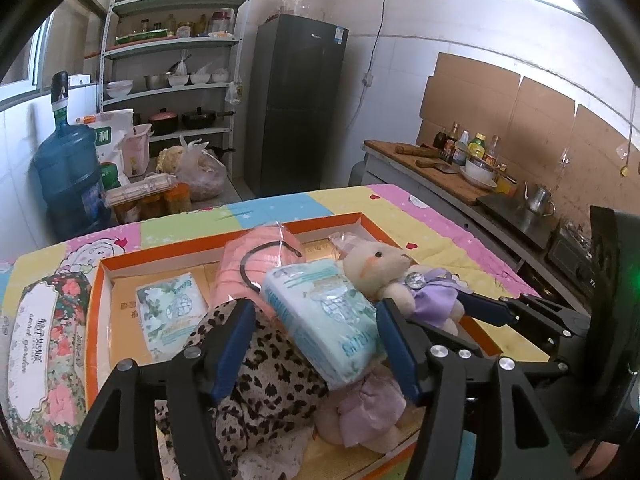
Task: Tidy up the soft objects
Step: 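Lower and release the wipes pack with the left gripper while the right releases the bear in the box, then withdraw both open grippers from the box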
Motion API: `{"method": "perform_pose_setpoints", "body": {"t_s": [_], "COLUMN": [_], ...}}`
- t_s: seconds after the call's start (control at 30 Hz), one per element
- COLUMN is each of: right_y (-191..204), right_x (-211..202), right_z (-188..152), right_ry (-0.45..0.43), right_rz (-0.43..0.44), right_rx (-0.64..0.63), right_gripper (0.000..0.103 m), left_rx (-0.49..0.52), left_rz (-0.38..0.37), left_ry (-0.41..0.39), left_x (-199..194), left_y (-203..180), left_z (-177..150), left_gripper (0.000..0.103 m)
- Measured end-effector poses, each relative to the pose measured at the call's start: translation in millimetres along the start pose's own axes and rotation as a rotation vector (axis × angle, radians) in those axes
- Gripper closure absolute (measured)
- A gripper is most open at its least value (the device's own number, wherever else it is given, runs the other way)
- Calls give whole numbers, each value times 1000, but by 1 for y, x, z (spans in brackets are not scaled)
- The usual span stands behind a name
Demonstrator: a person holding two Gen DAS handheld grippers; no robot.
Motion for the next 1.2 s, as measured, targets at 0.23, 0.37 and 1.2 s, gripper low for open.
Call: {"method": "perform_pose_setpoints", "body": {"t_s": [0.23,0.37,1.2], "right_y": [3,8,104], "right_x": [-17,-27,-97], "right_z": [7,9,24], "right_ry": [-37,-56,-179], "right_rz": [-12,-19,-4], "right_rx": [13,16,-13], "right_gripper": [43,43,43], "left_rx": [17,10,30], "left_rz": [39,73,333], "left_ry": [-46,-78,-232], "left_x": [-23,-43,-182], "left_y": [6,16,72], "left_z": [9,15,21], "left_gripper": [40,40,40]}}
Point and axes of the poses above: each gripper's, at about its wrist camera, not at the fingertips, and x roughly the way its jaws point, y to its left, z to its top, the point moved 8 cm from there along x, roughly the way its jaws point, and after that the axes turned 15 degrees about -y, right-handed, at the moved point
